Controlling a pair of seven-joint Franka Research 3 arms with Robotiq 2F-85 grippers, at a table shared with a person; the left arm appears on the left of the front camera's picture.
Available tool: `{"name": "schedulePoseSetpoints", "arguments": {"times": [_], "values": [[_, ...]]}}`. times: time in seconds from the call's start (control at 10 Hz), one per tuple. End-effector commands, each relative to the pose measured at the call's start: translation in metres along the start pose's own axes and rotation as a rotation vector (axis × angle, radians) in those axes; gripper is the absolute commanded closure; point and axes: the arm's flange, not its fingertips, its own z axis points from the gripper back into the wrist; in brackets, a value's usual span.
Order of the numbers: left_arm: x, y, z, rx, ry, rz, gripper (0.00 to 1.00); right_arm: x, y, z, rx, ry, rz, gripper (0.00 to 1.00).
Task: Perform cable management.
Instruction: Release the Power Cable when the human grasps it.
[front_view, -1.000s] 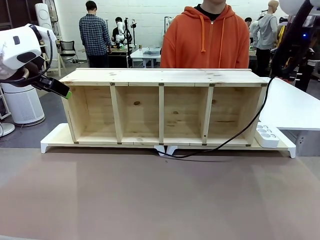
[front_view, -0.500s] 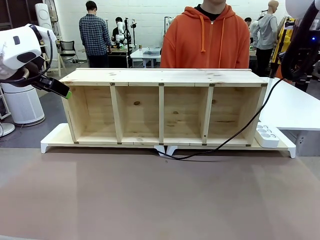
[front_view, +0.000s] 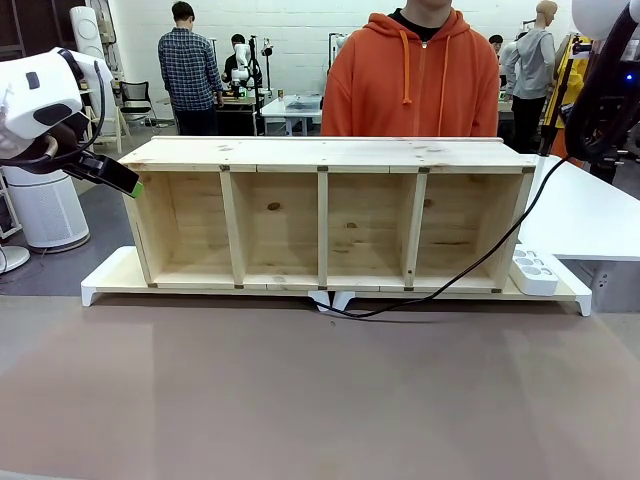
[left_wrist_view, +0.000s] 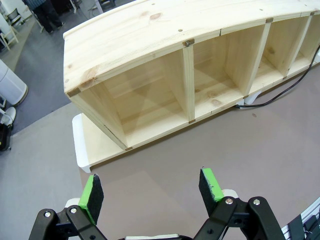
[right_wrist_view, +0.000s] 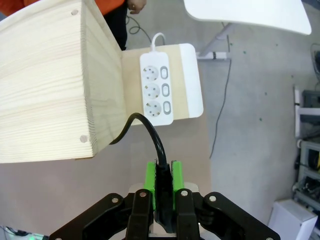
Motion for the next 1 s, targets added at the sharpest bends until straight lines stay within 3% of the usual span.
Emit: {"name": "schedulePoseSetpoints", "arguments": {"times": [0.0,0.9], "values": [[-0.0005,0.0000,-0.0010,0.001,-0.008,0.011,0.00,-0.0006,-0.0004,-0.0006,-0.001,0.001,0.001,0.84],[-0.0005,0.0000,-0.0010,0.001,-0.008,0.011,0.00,-0.0006,-0.0004,-0.0006,-0.001,0.001,0.001,0.84]]}}
